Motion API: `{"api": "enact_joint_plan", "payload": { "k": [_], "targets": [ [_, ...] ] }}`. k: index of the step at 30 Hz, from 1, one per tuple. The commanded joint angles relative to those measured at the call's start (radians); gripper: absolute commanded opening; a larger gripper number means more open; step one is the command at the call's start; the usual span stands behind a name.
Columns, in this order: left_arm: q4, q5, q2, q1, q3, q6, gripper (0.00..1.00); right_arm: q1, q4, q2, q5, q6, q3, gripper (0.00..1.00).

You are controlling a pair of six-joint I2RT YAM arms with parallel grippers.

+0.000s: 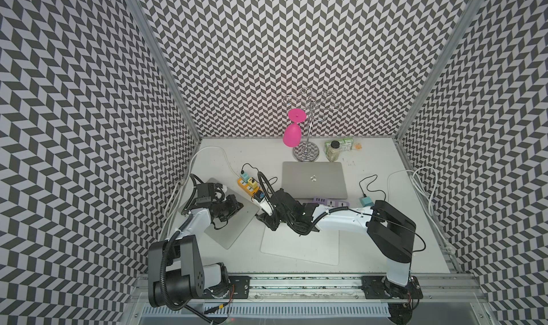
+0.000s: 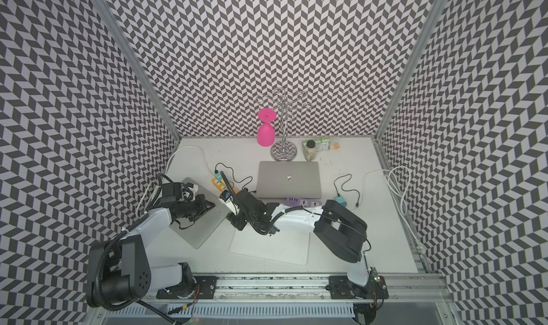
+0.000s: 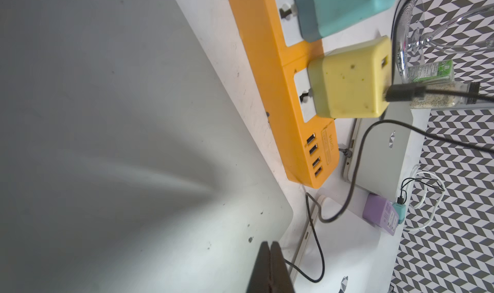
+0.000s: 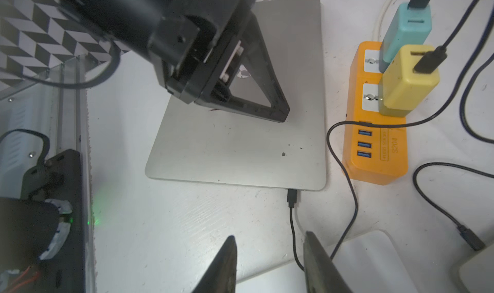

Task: Unplug the laptop charger
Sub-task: Remove the charging cable from the laptop.

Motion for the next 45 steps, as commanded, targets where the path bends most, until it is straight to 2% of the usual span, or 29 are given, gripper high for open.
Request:
{"api": "enact_joint_plan", "payload": {
  "k": [1, 11, 24, 45],
  "targets": [
    [-0.048, 0.005, 0.022, 0.007, 0.045, 0.065, 0.0, 0.008, -0.024, 0.054, -0.021, 0.042, 0.05, 0.38],
    [-0.06, 0.032, 0.059, 0.006, 0.04, 0.087, 0.0, 0.009, -0.122, 0.169, 0.02, 0.081, 0.174, 0.33],
    [-0.064, 0.053, 0.071, 0.006, 0.035, 0.093, 0.0, 0.006, -0.198, 0.255, 0.056, 0.075, 0.283, 0.31],
    [-0.059, 0.073, 0.116, -0.004, 0.038, 0.101, 0.0, -0.001, -0.201, 0.302, 0.096, 0.081, 0.305, 0.25]
  ]
}}
